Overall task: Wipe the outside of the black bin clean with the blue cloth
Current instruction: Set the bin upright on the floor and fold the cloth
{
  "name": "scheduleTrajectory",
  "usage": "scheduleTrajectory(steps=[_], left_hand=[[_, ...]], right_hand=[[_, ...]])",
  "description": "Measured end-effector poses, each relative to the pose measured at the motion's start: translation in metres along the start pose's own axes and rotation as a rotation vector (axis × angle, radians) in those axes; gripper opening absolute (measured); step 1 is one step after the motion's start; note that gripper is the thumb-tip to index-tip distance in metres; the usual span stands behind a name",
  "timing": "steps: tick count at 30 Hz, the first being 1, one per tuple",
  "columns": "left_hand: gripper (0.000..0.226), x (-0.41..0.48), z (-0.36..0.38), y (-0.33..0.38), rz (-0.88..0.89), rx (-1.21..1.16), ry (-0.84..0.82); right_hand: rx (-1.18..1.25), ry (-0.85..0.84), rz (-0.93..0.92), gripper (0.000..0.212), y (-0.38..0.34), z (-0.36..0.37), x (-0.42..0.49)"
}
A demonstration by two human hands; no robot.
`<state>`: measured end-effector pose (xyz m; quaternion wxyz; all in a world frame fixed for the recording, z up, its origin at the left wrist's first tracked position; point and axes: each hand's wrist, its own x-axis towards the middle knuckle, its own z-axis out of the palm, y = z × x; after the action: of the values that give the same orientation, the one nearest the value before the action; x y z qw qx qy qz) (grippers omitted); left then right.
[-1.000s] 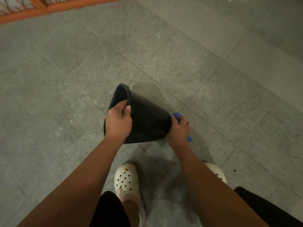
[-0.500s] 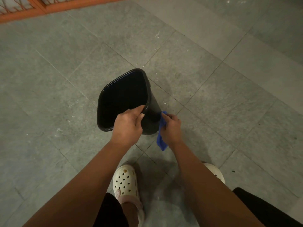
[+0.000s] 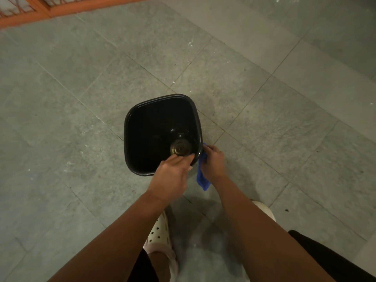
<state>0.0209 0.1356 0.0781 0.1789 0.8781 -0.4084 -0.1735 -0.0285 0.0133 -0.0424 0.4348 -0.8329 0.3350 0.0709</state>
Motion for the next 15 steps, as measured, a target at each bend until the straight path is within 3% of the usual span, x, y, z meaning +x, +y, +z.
scheduleTrajectory(steps=[5, 10, 15], left_hand=[[0.036, -0.010, 0.018, -0.009, 0.008, -0.006, -0.057], [0.035, -0.012, 0.026, -0.014, -0.007, -0.001, -0.067], [0.035, -0.011, 0.030, -0.013, -0.012, 0.009, -0.073]], right_hand=[[0.074, 0.014, 0.146, 0.037, 0.012, -0.010, -0.001], [0.056, 0.008, 0.165, 0.043, 0.023, -0.022, 0.002], [0.150, 0.148, 0.197, 0.042, 0.025, -0.034, 0.001]])
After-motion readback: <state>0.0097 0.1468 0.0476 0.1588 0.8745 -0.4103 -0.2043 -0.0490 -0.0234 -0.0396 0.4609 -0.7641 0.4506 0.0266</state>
